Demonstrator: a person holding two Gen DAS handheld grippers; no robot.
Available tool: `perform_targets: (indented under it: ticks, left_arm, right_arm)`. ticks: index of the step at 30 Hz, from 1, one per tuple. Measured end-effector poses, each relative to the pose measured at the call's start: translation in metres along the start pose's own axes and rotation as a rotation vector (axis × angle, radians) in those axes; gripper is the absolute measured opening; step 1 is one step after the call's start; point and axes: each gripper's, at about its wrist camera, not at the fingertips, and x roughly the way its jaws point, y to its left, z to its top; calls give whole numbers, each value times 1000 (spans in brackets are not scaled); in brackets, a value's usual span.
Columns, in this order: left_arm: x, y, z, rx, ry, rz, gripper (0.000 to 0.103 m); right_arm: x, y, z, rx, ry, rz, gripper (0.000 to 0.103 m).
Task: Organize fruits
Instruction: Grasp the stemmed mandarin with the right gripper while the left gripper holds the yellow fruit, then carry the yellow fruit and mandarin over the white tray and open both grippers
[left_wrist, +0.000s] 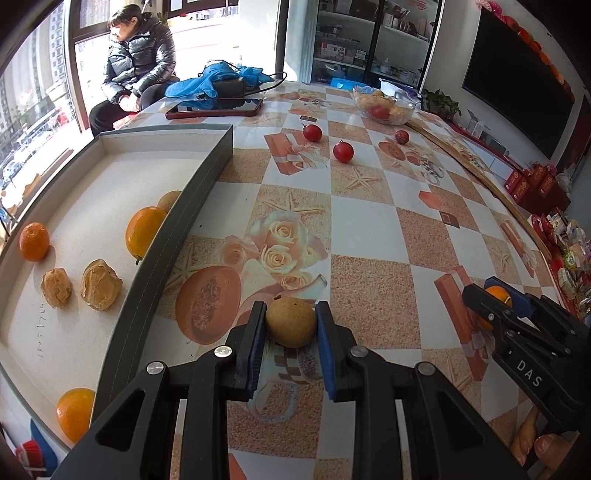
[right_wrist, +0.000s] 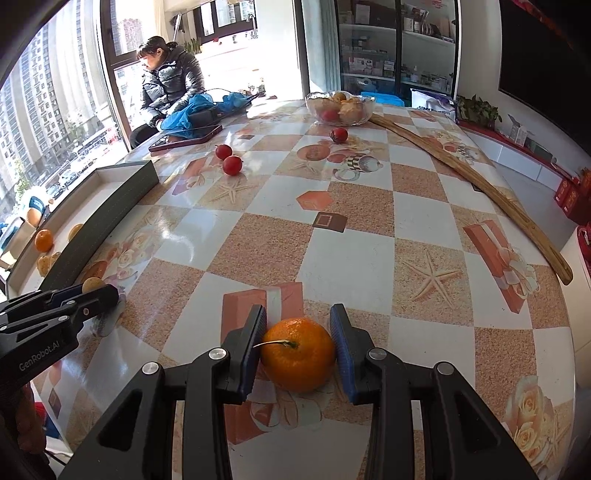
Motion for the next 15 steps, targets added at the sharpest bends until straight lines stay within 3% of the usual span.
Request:
perform_targets:
  ticks: [15]
  left_arm:
    - [-4, 3, 0, -12, 22, -12, 29]
  right_arm:
    - [1, 1, 1, -10, 14, -9, 38]
